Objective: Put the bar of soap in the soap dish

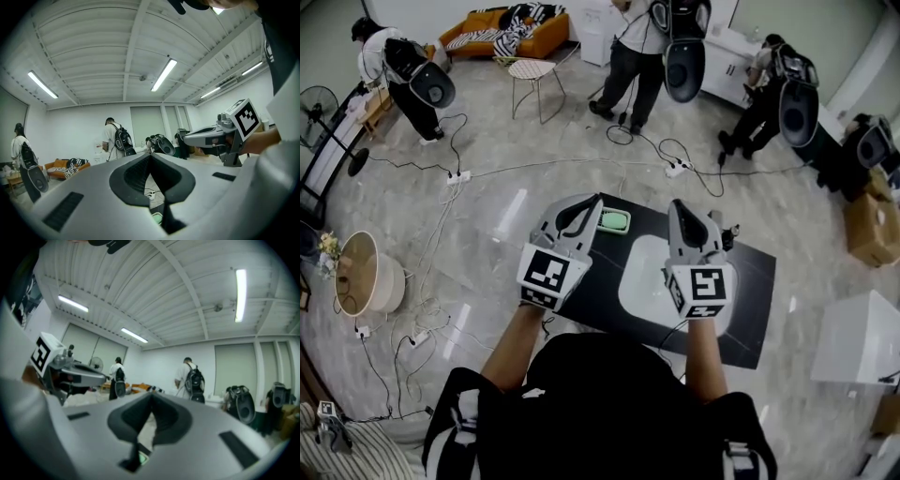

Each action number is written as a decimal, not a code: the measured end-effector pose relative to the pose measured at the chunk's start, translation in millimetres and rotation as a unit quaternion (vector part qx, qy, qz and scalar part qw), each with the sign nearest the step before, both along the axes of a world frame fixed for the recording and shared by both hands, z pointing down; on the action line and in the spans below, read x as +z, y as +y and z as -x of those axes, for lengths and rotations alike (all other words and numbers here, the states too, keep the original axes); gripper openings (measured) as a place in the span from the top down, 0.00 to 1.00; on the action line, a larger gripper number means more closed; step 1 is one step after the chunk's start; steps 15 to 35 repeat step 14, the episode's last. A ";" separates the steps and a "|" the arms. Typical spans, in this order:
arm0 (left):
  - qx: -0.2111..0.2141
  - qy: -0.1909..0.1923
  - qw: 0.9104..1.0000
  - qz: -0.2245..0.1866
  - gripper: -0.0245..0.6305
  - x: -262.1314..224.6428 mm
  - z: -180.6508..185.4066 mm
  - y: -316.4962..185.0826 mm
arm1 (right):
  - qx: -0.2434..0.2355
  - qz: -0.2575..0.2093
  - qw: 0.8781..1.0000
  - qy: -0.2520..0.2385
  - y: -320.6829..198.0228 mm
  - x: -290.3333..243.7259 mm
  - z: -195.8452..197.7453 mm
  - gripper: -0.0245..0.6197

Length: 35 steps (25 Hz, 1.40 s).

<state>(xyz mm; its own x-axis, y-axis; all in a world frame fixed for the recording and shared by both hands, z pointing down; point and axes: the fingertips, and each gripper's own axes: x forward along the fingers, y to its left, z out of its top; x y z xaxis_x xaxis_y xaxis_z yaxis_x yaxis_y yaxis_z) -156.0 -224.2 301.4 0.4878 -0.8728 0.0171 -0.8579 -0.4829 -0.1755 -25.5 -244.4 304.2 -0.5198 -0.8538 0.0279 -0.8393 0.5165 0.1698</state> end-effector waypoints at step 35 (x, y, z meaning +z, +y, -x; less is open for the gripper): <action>-0.017 -0.003 1.000 -0.004 0.93 -1.0 15.5 9.6 | -0.004 0.002 1.000 0.003 7.4 2.7 6.4 0.91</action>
